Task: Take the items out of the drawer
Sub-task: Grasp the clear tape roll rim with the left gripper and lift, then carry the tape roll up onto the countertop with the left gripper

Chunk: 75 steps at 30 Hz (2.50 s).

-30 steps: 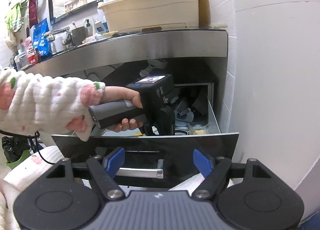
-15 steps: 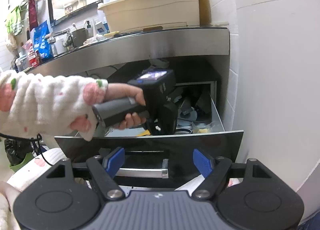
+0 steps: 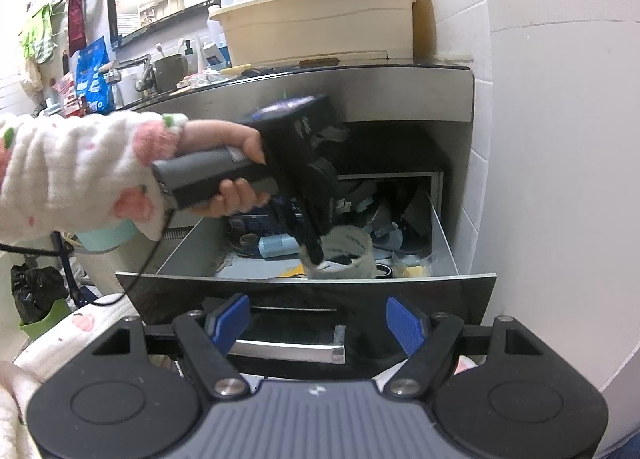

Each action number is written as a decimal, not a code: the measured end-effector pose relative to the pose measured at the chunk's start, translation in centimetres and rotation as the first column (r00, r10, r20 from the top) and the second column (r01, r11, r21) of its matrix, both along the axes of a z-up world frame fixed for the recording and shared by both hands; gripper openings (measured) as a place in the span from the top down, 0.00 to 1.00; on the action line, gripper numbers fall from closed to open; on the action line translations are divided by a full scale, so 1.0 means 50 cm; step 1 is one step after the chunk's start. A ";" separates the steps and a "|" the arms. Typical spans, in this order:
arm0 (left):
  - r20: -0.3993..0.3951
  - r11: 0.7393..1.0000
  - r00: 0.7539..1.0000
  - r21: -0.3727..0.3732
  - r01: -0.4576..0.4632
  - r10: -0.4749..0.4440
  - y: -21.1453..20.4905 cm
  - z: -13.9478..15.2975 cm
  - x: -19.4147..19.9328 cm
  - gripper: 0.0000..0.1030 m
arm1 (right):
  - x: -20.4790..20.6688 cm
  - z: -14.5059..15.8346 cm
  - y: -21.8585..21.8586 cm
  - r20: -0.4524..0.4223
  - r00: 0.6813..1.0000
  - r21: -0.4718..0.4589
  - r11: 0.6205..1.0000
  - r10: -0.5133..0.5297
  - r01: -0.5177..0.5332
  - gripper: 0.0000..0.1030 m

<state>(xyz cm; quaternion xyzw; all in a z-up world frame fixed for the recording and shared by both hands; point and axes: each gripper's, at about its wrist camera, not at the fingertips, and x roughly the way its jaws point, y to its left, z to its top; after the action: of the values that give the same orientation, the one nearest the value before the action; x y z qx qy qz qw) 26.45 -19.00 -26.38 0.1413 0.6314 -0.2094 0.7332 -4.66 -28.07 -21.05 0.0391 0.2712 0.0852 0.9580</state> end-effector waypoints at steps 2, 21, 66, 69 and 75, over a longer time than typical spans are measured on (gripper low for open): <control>0.003 1.000 1.000 -0.004 0.007 -0.007 0.017 0.022 -0.008 0.96 | -0.001 0.002 0.000 0.004 1.000 -0.002 1.000 0.001 -0.001 0.26; 0.164 0.986 0.981 -0.106 0.126 -0.108 0.081 0.387 -0.110 0.96 | -0.018 0.007 0.021 0.025 0.998 -0.005 0.998 0.056 -0.056 0.26; 0.185 0.906 0.890 -0.005 -0.423 0.417 0.025 0.478 0.378 0.95 | -0.001 -0.008 0.028 0.050 0.995 0.057 0.995 0.081 -0.084 0.26; 0.189 0.906 0.890 -0.004 -0.423 0.416 0.028 0.479 0.379 0.95 | -0.003 -0.010 0.027 0.044 0.996 0.058 0.995 0.079 -0.081 0.26; 0.192 0.902 0.883 -0.021 -0.432 0.427 0.038 0.482 0.379 0.95 | -0.002 -0.009 0.031 0.043 0.995 0.061 0.994 0.085 -0.088 0.26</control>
<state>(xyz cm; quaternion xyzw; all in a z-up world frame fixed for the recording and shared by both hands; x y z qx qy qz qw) 45.39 -17.09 -2.30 0.0257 0.5755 -0.0203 0.8172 -4.74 -26.54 -21.52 0.0556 0.2506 0.1358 0.9569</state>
